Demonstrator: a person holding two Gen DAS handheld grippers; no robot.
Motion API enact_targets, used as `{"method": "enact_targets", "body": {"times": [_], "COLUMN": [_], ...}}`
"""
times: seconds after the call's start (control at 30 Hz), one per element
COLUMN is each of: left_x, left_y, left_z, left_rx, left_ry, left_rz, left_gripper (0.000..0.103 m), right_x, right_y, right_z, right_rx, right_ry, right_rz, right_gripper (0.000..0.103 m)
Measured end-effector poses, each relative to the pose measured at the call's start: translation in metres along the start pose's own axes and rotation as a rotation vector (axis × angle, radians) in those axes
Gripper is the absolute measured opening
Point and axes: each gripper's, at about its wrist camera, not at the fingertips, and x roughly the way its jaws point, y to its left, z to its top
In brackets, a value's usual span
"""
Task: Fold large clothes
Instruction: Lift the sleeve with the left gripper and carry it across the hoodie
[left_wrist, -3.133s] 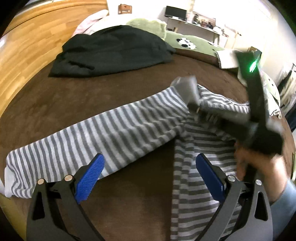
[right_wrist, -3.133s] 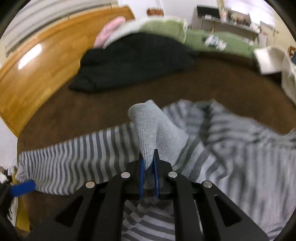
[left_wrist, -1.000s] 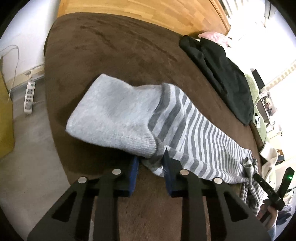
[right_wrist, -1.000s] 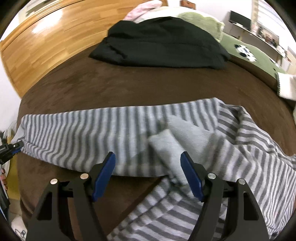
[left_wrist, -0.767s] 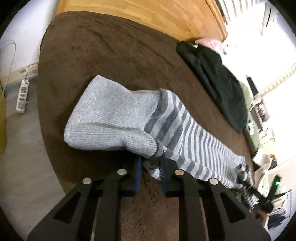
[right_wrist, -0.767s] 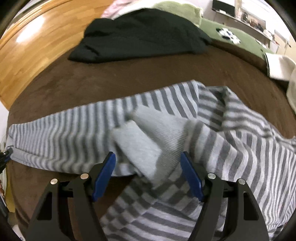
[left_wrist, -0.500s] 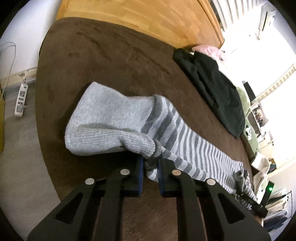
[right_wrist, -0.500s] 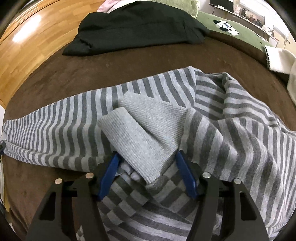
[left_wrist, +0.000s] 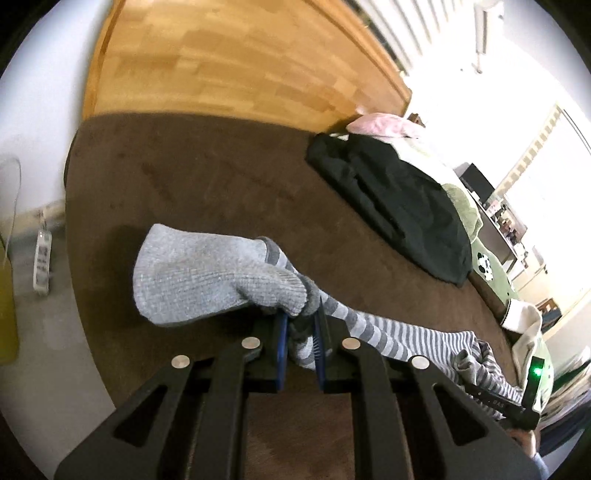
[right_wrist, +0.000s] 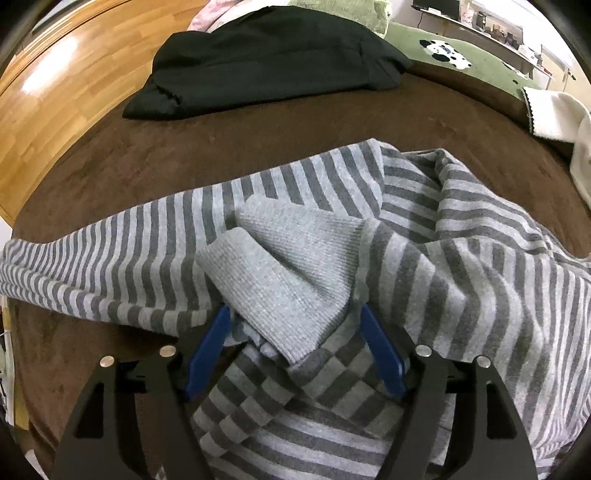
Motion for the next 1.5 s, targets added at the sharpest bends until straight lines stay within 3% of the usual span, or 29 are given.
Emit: {"method": "enact_targets", "body": {"times": [0.23,0.5,0.73,0.87,1.2,1.5], "left_x": [-0.026,-0.061,-0.099,-0.115,-0.135,-0.133], "left_y": [-0.048,-0.113,-0.191,-0.241,-0.353,-0.455], "left_z": [0.025,0.052,0.063,0.063,0.035,-0.029], "left_rx": [0.135,0.245,0.405,0.523,0.756,0.989], "left_ry": [-0.045,-0.091,-0.126,-0.15,-0.134,-0.056], "left_rz": [-0.005,-0.074,-0.18,-0.203,-0.37,-0.524], "left_gripper": [0.014,0.014,0.014,0.014,0.014,0.014], "right_x": [-0.037,-0.098,-0.138,-0.144,-0.165,-0.209], "right_y": [-0.015,-0.042,-0.094,-0.121,-0.195,-0.249], "right_z": [0.006,0.003,-0.022,-0.043,-0.096,-0.132], "right_rx": [0.02,0.022,0.089,0.146,0.32,0.401], "right_ry": [-0.058,-0.123,-0.133,-0.12,-0.104,-0.147], "right_rz": [0.004,-0.015,-0.076,-0.1,-0.135,-0.185], "right_gripper": [0.076,0.081,0.081,0.081,0.081,0.081]}}
